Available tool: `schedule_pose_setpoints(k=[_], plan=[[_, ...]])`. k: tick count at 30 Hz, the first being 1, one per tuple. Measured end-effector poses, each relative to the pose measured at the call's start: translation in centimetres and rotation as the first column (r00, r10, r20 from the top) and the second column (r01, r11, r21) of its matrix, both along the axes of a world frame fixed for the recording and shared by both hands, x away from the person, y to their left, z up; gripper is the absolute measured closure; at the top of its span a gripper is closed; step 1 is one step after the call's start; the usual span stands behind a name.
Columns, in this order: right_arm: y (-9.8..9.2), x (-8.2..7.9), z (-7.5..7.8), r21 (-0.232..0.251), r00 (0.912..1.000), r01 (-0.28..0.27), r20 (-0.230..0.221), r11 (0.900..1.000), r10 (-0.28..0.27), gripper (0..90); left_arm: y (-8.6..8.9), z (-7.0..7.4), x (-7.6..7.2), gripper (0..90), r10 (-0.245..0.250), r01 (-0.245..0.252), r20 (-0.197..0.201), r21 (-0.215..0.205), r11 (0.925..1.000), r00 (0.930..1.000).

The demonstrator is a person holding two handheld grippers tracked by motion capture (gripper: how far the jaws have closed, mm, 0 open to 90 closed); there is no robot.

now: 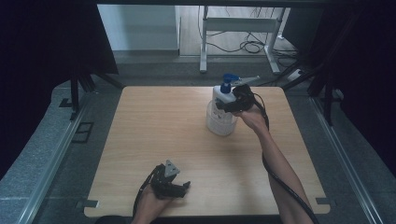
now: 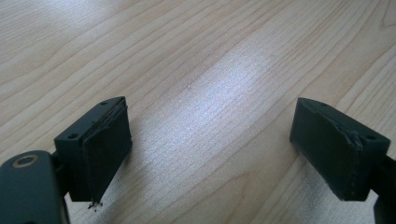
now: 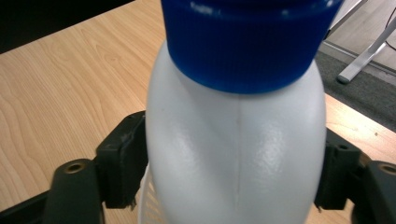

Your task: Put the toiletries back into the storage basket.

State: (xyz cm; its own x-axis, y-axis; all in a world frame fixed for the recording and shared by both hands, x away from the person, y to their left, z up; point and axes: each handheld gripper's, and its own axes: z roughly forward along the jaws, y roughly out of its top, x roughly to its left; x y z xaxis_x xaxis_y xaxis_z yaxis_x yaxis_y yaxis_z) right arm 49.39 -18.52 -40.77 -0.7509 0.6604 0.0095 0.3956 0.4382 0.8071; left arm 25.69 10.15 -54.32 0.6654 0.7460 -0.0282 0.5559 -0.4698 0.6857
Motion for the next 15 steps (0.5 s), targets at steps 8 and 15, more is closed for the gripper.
schedule_pose_setpoints(k=[8, 15], plan=[[0.0, -0.5, 0.5, 0.012, 0.9998, -0.007, 0.017, 1.000, 0.007, 15.9, 0.0, 0.0, 0.0, 11.9, -0.001, 0.001, 0.000, 0.000, 1.0000, 1.0000], [0.0, -1.0, 1.3, 0.005, 0.9993, -0.012, 0.036, 1.000, 0.012, 13.9, 0.0, 0.0, 0.0, 11.9, -0.001, 0.001, 0.001, -0.001, 1.0000, 1.0000]])
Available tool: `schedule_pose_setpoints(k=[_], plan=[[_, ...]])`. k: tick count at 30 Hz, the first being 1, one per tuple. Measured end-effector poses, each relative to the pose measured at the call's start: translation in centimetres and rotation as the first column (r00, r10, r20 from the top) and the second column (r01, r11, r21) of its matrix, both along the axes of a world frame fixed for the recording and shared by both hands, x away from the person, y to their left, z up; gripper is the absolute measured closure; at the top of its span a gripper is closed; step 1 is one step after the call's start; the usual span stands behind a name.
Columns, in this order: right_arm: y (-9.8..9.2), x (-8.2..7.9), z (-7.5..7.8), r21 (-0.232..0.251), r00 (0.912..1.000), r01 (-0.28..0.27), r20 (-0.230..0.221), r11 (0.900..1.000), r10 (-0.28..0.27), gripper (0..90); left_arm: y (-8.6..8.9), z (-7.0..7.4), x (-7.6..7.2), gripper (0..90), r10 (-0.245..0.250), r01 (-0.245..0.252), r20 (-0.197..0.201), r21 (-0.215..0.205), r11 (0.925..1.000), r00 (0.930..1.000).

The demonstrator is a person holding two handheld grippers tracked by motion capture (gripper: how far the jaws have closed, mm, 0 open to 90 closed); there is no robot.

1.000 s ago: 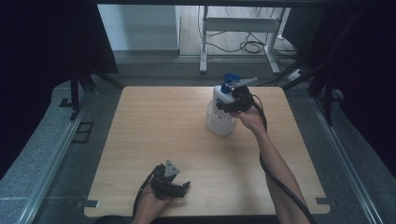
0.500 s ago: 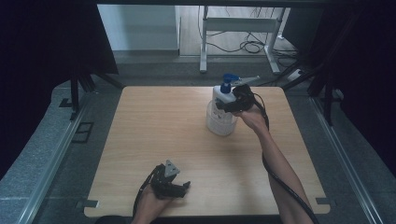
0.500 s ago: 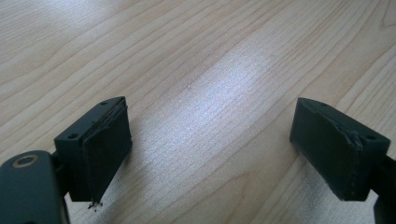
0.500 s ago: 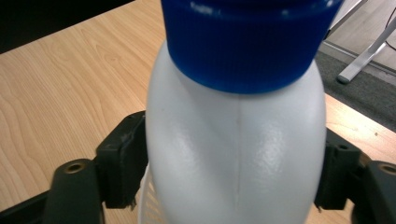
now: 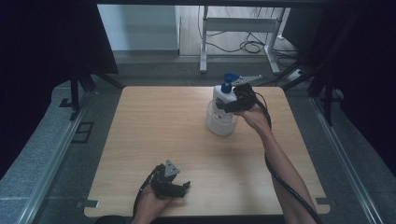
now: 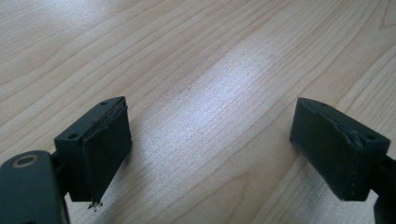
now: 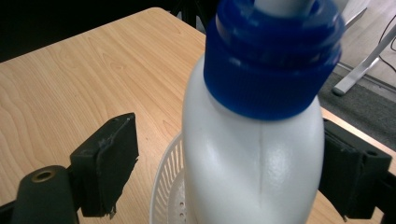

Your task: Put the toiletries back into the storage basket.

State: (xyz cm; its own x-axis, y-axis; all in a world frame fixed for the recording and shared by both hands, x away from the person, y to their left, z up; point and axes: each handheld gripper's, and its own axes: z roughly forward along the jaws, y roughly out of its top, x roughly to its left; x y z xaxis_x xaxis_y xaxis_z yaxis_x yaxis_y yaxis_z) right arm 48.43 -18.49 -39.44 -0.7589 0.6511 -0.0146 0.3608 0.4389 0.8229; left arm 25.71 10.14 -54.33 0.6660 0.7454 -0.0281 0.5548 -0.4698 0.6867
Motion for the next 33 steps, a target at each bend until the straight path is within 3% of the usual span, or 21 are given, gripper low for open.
schedule_pose_setpoints(k=[23, 33], plan=[[-0.7, -1.2, 1.1, -0.006, 0.9999, 0.002, 0.015, 1.000, -0.002, 13.4, 0.0, 0.0, 0.0, 11.9, 0.000, 0.000, 0.000, 0.000, 1.0000, 1.0000], [-1.3, -1.9, 1.0, -0.013, 1.0000, 0.004, 0.001, 1.000, -0.004, 13.2, 0.0, 0.0, 0.0, 11.8, 0.000, 0.000, 0.000, 0.000, 1.0000, 1.0000]])
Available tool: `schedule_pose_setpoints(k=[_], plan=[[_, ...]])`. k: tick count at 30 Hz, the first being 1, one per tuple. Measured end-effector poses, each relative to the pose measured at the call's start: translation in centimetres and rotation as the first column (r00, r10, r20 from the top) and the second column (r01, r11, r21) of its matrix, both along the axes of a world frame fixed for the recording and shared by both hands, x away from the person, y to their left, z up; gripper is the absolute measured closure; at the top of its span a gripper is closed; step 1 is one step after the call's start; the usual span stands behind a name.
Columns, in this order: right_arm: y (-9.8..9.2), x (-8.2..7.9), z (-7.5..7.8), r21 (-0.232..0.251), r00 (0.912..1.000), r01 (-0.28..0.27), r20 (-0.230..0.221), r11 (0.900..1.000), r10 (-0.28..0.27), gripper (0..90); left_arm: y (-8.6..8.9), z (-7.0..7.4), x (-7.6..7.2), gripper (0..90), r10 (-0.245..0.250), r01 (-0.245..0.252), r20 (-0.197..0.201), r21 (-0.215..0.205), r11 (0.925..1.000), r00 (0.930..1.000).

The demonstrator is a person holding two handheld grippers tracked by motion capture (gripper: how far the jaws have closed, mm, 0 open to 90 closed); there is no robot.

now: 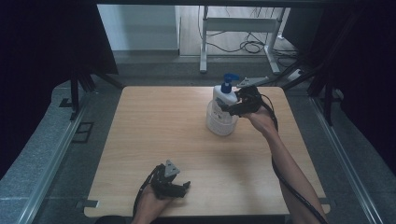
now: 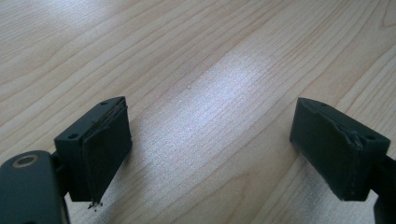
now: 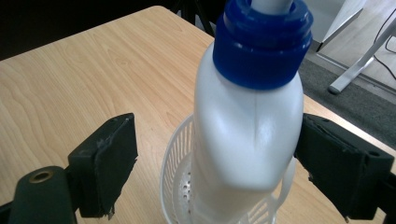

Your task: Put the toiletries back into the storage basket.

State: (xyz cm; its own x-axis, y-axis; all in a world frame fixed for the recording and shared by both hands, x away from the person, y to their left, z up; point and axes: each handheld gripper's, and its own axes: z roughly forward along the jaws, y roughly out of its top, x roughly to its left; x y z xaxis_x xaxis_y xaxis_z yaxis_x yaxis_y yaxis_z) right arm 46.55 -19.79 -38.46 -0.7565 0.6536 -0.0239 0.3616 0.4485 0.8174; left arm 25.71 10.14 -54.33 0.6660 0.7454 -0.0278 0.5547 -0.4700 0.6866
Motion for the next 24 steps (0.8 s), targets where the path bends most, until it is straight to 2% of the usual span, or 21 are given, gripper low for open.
schedule_pose_setpoints(k=[18, 24], plan=[[-1.1, -1.7, -0.4, -0.011, 0.9998, -0.010, -0.016, 1.000, 0.010, 11.8, 0.0, 0.0, 0.0, 11.9, 0.001, -0.001, 0.000, 0.000, 1.0000, 1.0000], [-1.4, -2.4, -0.4, -0.025, 0.9998, -0.016, -0.013, 1.000, 0.016, 4.8, 0.0, 0.0, 0.0, 11.8, -0.001, 0.001, 0.000, 0.002, 1.0000, 1.0000]])
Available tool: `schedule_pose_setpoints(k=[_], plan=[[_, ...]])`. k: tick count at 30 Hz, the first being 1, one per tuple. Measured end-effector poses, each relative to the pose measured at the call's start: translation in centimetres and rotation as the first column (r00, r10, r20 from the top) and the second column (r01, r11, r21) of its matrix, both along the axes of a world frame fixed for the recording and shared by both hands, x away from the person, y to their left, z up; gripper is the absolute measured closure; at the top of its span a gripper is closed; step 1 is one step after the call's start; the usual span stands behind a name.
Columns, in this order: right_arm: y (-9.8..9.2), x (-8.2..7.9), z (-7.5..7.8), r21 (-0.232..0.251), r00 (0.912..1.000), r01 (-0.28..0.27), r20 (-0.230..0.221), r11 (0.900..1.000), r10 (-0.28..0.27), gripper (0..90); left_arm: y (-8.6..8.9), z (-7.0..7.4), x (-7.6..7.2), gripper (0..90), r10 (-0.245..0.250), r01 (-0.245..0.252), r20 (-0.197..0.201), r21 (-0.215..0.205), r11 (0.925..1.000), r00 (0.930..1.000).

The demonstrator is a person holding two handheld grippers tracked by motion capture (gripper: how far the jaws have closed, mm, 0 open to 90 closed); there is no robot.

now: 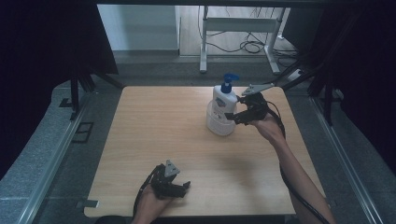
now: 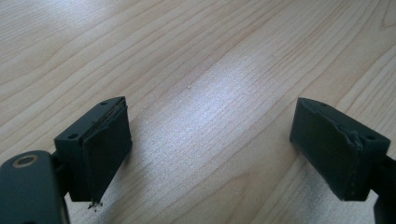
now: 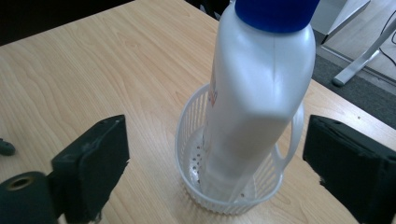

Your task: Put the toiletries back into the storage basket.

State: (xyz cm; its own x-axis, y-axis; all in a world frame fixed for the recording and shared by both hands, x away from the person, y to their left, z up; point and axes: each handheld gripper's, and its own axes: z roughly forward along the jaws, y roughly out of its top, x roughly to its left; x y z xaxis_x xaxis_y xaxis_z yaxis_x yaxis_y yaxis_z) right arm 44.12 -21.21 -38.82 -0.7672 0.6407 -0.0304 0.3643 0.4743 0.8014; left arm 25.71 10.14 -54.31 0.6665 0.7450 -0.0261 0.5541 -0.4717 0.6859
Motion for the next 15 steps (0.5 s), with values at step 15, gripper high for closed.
schedule_pose_setpoints(k=[15], plan=[[-1.0, -1.5, -0.6, -0.018, 1.0000, -0.001, -0.008, 1.000, 0.000, 0.0, 0.0, 0.0, 0.0, 11.8, 0.002, -0.002, 0.000, 0.000, 1.0000, 1.0000]])
